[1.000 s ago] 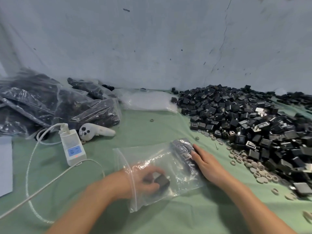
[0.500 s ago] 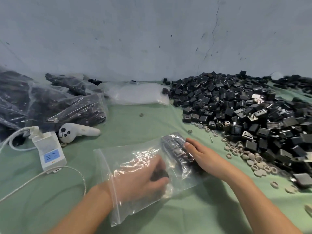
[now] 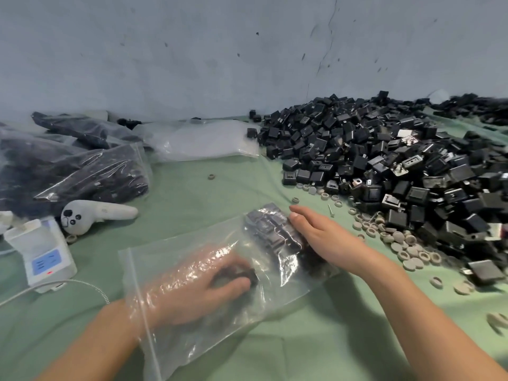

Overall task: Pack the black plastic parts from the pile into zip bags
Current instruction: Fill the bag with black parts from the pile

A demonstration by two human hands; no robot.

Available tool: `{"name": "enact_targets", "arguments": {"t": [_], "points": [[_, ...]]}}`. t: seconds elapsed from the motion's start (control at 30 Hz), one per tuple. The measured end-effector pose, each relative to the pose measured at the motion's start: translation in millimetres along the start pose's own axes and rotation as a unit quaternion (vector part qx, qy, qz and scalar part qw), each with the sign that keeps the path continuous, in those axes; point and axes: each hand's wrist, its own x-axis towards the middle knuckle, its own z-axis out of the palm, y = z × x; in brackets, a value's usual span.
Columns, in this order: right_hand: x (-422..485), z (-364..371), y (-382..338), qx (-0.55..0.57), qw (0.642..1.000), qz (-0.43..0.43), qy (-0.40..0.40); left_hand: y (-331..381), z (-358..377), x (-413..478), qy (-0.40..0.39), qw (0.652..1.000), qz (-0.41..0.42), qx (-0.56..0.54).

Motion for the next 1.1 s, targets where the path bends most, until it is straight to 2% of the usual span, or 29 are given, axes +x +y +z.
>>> {"name": "enact_targets", "arguments": {"t": [0.1,0.23,0.27,0.33,0.4,0.5,0.57,0.63,0.83,0.97,1.1], "points": [[-1,3,1,0.003,1.0,-0.008,-0.004,-1,-1,4,0.028,0.993,0.02,0.11],[-1,4,2,0.009,1.0,-0.006,-0.005,-2,6,9,0.132,0.985,-0.008,0.109],[-1,4,3,0.01,1.0,-0.006,-0.004,-4,6,9,0.136,0.984,-0.009,0.117],[-2,5,3,0.012,1.0,-0.006,-0.001,-5,5,10,0.098,0.984,0.003,0.151],[-3,6,4,0.011,1.0,-0.007,0.0,-5,1,8,0.067,0.988,0.014,0.141],[-3,7,5,0.005,1.0,-0.009,-0.001,-2,-2,5,0.059,0.997,-0.003,0.057],[-3,7,4,0.005,1.0,-0.011,-0.002,-3,-1,5,0.019,0.998,0.009,0.062],[-2,7,4,-0.003,1.0,-0.015,-0.004,-1,0,6,-0.01,1.0,0.008,-0.005],[-4,9,2,-0.05,0.998,-0.027,0.0,14,17,11,-0.059,0.99,0.013,-0.127],[-5,8,0,-0.067,0.997,-0.035,-0.003,15,17,13,-0.043,0.995,0.055,-0.076],[-5,0,2,-0.041,0.999,-0.018,-0.001,10,14,16,-0.04,0.998,0.054,0.001]]}}
